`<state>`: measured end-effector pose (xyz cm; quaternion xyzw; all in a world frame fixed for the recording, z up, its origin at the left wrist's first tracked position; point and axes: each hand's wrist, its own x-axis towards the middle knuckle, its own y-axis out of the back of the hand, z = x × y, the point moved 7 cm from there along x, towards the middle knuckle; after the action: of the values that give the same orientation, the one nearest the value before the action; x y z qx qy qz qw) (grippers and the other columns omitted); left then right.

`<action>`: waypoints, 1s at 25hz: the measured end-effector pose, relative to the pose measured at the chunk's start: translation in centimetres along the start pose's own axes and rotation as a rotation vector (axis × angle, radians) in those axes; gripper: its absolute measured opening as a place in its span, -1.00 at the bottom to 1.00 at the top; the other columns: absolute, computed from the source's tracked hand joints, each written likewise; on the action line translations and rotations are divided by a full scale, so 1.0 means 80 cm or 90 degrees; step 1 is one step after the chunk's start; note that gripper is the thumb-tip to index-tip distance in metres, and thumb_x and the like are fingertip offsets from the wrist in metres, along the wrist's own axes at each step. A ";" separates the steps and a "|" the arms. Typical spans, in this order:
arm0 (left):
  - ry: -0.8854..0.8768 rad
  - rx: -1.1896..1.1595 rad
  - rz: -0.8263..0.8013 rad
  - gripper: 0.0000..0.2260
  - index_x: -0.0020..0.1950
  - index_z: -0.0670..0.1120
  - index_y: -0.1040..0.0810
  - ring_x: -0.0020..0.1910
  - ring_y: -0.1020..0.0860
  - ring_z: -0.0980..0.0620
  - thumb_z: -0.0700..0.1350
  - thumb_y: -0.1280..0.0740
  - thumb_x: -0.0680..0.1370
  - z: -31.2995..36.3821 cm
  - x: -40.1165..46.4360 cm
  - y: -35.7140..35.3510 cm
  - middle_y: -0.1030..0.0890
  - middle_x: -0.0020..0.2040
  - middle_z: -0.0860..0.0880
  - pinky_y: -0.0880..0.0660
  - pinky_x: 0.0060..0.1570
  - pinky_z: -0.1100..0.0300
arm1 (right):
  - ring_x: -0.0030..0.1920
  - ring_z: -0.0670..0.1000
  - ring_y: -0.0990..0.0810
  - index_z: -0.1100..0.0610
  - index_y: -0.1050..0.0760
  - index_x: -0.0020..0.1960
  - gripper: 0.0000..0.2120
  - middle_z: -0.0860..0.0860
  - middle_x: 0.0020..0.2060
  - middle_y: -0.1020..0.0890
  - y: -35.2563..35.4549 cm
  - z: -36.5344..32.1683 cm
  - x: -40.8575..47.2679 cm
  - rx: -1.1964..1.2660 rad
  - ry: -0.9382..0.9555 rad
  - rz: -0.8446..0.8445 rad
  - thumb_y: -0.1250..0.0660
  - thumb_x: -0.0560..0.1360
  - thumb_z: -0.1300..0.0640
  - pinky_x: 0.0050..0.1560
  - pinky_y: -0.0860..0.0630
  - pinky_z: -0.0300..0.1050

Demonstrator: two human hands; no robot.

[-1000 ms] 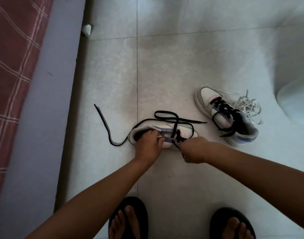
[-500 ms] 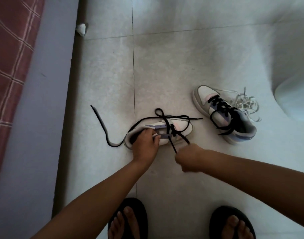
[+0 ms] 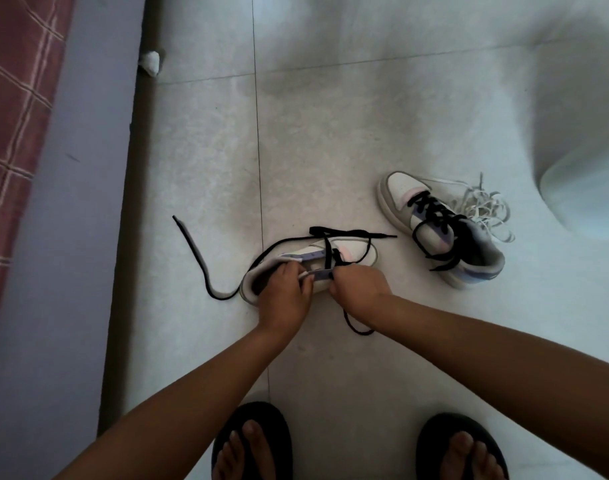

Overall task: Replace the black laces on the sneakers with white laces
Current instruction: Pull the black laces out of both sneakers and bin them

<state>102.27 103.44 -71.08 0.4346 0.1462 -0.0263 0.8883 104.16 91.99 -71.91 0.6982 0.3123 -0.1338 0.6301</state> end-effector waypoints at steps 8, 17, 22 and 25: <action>0.001 0.032 0.002 -0.82 -0.02 -0.21 -0.48 0.00 -0.51 -0.09 -0.09 -0.25 0.58 -0.004 0.006 -0.002 -0.56 0.01 -0.14 -0.37 -0.09 0.11 | 0.27 0.16 -0.48 0.23 -0.42 0.30 -0.68 0.16 0.28 -0.48 -0.116 0.031 -0.114 -0.326 0.194 -0.426 -0.17 0.59 0.16 0.18 -0.43 0.02; 0.013 0.014 -0.003 -0.86 -0.05 -0.19 -0.46 -0.06 -0.52 -0.09 -0.11 -0.27 0.57 0.002 0.001 0.001 -0.56 -0.05 -0.15 -0.39 -0.13 0.08 | 0.08 0.16 -0.58 0.17 -0.45 0.19 -0.73 0.13 0.10 -0.59 0.011 0.010 0.000 0.023 0.003 0.036 -0.13 0.59 0.06 -0.09 -0.44 -0.07; 0.027 0.020 0.004 -0.82 -0.02 -0.22 -0.48 -0.02 -0.53 -0.13 -0.10 -0.25 0.58 0.000 0.014 0.009 -0.57 -0.01 -0.17 -0.44 -0.07 -0.02 | 0.10 0.16 -0.54 0.19 -0.47 0.10 -0.76 0.16 0.11 -0.57 -0.054 0.022 -0.044 0.021 0.019 -0.140 -0.17 0.54 0.08 -0.12 -0.35 -0.14; 0.037 0.010 0.007 -0.82 -0.02 -0.22 -0.47 -0.04 -0.53 -0.14 -0.09 -0.25 0.58 -0.002 0.017 0.009 -0.57 -0.03 -0.17 -0.45 -0.08 -0.03 | 0.07 0.18 -0.56 0.16 -0.40 0.19 -0.71 0.16 0.07 -0.59 -0.025 0.035 -0.036 0.132 -0.043 -0.015 -0.16 0.57 0.00 -0.14 -0.38 -0.09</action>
<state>103.67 104.11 -70.98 0.4432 0.1691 -0.0100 0.8803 101.33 88.58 -72.31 0.7509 0.2839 -0.1962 0.5631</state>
